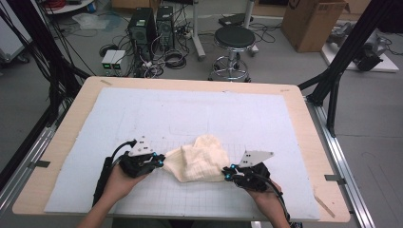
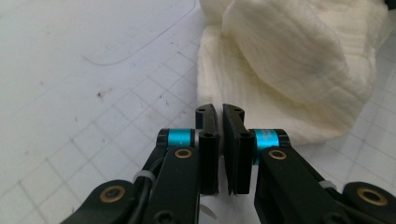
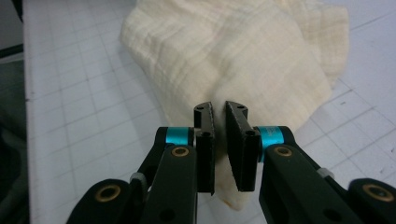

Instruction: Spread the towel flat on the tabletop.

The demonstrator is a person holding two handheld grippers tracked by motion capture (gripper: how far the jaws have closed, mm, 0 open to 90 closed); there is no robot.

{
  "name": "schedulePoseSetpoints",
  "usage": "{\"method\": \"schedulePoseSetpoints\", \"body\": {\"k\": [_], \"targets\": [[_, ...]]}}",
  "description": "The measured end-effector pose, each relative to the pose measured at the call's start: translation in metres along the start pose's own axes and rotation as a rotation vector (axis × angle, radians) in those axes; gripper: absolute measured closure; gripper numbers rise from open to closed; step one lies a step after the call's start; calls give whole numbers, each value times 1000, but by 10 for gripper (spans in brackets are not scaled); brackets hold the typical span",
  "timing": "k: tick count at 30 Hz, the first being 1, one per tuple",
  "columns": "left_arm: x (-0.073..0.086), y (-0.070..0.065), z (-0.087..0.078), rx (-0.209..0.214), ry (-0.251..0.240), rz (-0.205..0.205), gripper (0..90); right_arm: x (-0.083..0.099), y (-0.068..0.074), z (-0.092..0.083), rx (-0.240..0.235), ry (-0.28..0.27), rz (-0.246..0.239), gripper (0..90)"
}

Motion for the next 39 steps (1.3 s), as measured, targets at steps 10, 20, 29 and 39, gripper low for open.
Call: {"method": "schedulePoseSetpoints", "body": {"k": [10,20,29,39], "targets": [[40,-18,-30,-26,-37,-58,844,7,28,-8,-26,18,-10,824],[53,-38,-35,29,-24,-18,663,19,52,-6,-106,57,-18,663],[15,-21,-24,63,-57,-18,574,-13,21,-19,-15,-22,-21,612],[-17,-7,21,36,17,65,751,-40,-8,10,-53,-22,-37,597]]}}
Point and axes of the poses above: each handheld gripper's, and its own axes: z roughly forward along the jaws, x roughly out of its underside, y roughly to its left, the point moved 9 cm from there along z, roughly forward along the jaws, and after that the axes turned 10 degrees about y, right-handed, at the moved point
